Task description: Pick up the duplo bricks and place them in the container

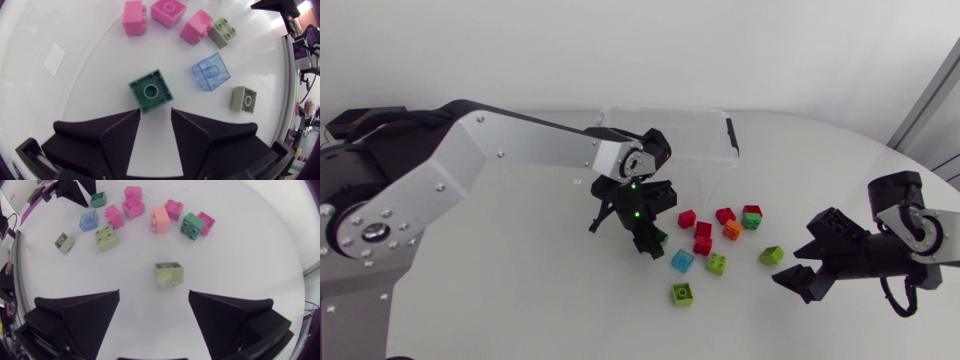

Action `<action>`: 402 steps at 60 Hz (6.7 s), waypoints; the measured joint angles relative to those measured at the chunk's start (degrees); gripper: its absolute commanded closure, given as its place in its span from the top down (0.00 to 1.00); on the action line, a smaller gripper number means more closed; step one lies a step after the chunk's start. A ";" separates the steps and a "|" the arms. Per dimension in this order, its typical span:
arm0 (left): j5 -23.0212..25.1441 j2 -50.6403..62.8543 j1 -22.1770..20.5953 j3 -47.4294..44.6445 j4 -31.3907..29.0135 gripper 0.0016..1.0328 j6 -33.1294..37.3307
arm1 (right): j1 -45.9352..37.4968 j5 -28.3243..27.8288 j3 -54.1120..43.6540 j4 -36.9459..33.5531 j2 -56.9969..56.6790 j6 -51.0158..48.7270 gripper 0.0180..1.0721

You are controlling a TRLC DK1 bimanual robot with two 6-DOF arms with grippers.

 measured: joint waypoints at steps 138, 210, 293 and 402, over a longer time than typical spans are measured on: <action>-6.40 -26.47 -0.76 -5.35 9.27 0.41 -20.31 | 2.38 1.97 3.78 8.96 12.07 0.04 0.90; -2.23 -30.77 6.23 -12.52 26.91 0.93 -14.03 | 8.09 3.85 7.28 -2.34 -7.87 4.72 0.28; -0.17 -20.59 -14.25 -26.49 16.41 0.88 1.38 | 21.86 6.99 42.05 0.39 11.93 23.65 0.91; -6.38 -21.55 -15.08 -16.50 7.06 0.41 -5.18 | 19.12 25.94 13.53 6.47 9.99 40.19 0.86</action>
